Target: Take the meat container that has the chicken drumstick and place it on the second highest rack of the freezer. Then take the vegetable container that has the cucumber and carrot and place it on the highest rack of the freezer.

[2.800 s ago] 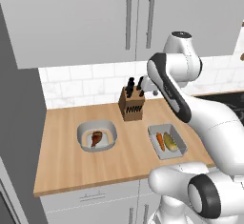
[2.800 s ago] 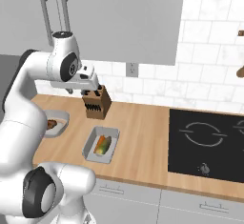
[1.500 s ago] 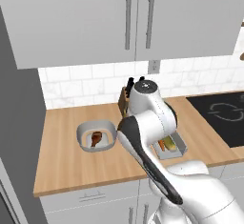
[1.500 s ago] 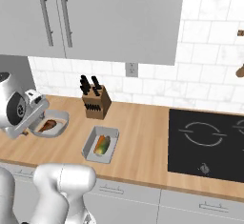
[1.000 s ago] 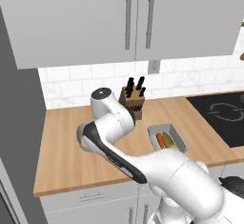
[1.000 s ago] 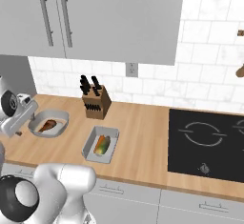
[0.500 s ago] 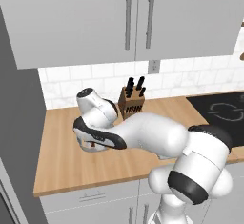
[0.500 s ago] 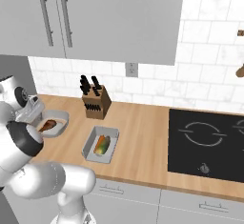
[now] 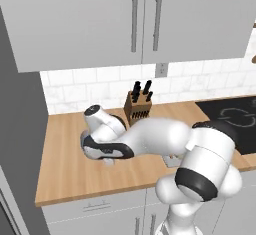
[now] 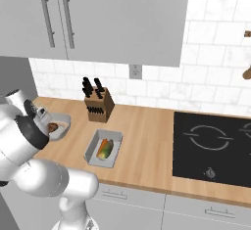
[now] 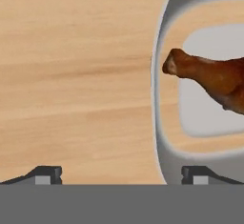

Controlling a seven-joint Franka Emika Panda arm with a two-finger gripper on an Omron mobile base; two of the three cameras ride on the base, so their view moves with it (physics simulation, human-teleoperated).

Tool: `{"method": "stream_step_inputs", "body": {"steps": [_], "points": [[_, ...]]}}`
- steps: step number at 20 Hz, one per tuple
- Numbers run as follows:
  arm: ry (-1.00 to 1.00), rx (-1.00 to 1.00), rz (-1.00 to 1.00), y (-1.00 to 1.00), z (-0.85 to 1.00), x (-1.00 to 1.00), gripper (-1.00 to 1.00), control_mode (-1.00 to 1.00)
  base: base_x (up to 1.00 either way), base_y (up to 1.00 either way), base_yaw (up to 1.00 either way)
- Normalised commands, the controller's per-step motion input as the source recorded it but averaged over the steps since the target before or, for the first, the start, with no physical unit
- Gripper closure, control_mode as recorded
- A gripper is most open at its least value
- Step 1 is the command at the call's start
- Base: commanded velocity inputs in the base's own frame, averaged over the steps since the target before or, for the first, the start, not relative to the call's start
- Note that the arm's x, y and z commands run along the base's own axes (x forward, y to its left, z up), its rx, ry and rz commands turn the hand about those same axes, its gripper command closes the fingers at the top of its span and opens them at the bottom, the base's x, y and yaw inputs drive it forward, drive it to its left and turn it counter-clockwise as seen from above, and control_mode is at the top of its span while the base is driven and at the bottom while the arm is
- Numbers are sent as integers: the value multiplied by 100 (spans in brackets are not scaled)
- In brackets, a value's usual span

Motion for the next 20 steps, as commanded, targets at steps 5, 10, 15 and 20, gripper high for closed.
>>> {"method": "stream_step_inputs", "body": {"steps": [5, 10, 15, 20], "points": [[0, 0, 0, -2, -29, 41, -100, -100, 0, 0, 0], [0, -2, 0, 2, -59, 12, -100, -100, 0, 0, 0], [0, -1, 0, -5, -83, 0, -100, -100, 0, 0, 0], [0, 0, 0, -8, -63, -1, 100, -100, 0, 0, 0]]}}
